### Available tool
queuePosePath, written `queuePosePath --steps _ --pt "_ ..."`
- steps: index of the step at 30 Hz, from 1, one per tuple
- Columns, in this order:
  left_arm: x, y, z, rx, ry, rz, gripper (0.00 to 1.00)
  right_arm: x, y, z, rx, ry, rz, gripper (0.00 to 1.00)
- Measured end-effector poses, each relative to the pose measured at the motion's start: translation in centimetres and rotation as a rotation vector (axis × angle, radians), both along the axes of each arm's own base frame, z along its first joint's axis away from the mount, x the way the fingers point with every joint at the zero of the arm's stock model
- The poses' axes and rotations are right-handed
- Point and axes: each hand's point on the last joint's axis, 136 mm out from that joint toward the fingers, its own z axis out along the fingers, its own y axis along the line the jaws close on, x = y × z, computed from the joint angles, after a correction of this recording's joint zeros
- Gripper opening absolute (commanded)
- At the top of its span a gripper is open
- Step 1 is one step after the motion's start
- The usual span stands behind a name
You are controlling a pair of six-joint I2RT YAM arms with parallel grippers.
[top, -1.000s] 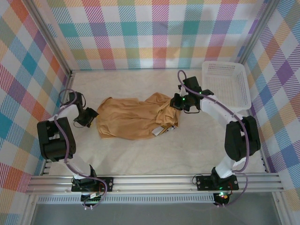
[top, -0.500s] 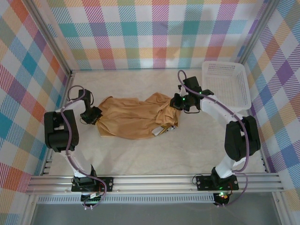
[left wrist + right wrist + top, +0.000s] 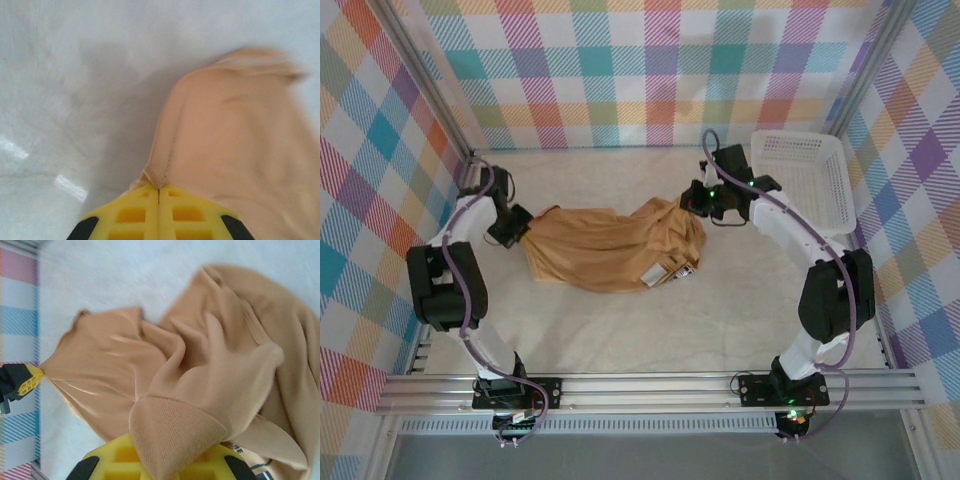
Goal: Fold the inside-out t-shirt
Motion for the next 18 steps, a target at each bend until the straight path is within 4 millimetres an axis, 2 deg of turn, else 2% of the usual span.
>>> queuePosePath --steps 2,3,4,6,9,12,16,18 --pt "1.6 0.2 6.0 0.020 -0.143 -0.007 0.00 0.9 0.3 3.3 0.026 -0.068 -0.001 0.00" --pt "2.1 0.3 9.5 0.033 -0.225 -0.011 0.00 1.2 0.3 5.2 0.043 -0.110 -0.003 0.00" --pt "2.3 0.3 12.1 0.041 -0.284 -0.012 0.00 1.4 0.3 6.7 0.054 -0.140 -0.006 0.00" --pt "2.1 0.4 18.2 0.067 -0.421 -0.012 0.00 1.6 -0.1 10.4 0.083 -0.213 -0.015 0.00" --pt "0.9 0.5 25.0 0.101 -0.568 -0.012 0.00 1.4 -1.1 16.0 0.123 -0.326 -0.033 0.00" --pt "-0.9 1.0 29.5 0.143 -0.669 -0.001 0.00 0.4 -2.4 20.5 0.152 -0.418 -0.052 0.00" --pt "-3.8 2.3 32.9 0.196 -0.739 0.035 0.00 -1.8 -4.6 25.1 0.177 -0.512 -0.084 0.00" --pt "-5.6 3.2 34.8 0.224 -0.784 0.068 0.00 -3.6 -5.7 27.2 0.188 -0.558 -0.097 0.00"
